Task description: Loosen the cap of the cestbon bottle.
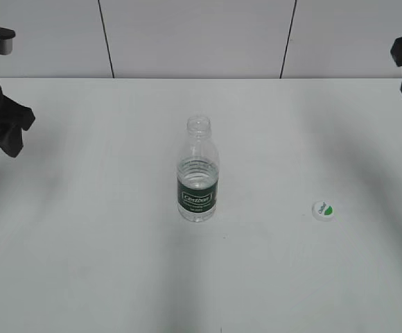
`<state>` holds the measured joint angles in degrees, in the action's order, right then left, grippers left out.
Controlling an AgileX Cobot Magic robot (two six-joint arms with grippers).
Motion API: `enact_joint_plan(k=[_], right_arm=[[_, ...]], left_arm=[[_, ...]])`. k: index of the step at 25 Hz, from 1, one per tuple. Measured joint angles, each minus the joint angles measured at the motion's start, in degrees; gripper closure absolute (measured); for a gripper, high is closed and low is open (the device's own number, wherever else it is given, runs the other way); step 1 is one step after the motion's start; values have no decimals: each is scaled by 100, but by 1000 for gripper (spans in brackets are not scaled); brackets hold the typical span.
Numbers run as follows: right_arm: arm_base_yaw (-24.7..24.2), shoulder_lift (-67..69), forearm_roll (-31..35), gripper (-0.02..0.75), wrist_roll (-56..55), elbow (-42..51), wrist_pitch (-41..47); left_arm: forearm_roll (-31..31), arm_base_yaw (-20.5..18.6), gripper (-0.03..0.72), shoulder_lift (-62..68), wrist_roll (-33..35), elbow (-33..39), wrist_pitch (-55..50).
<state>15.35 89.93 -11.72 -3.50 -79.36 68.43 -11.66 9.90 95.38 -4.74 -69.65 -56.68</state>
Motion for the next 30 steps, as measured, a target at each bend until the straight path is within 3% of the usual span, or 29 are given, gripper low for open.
enact_joint_plan(k=[6,17,30], right_arm=[[-521,-17,814,189,474,-57,85],[-548,-1243,1205,200,511,810,91],[-548,-3071,1209,200,611,2062,109]], left_arm=[[294,0,199,-200,361,-18,-728],[930,0,199,-955,412,53,-1282],[1093,0,199,-3105,412,1765,-809]])
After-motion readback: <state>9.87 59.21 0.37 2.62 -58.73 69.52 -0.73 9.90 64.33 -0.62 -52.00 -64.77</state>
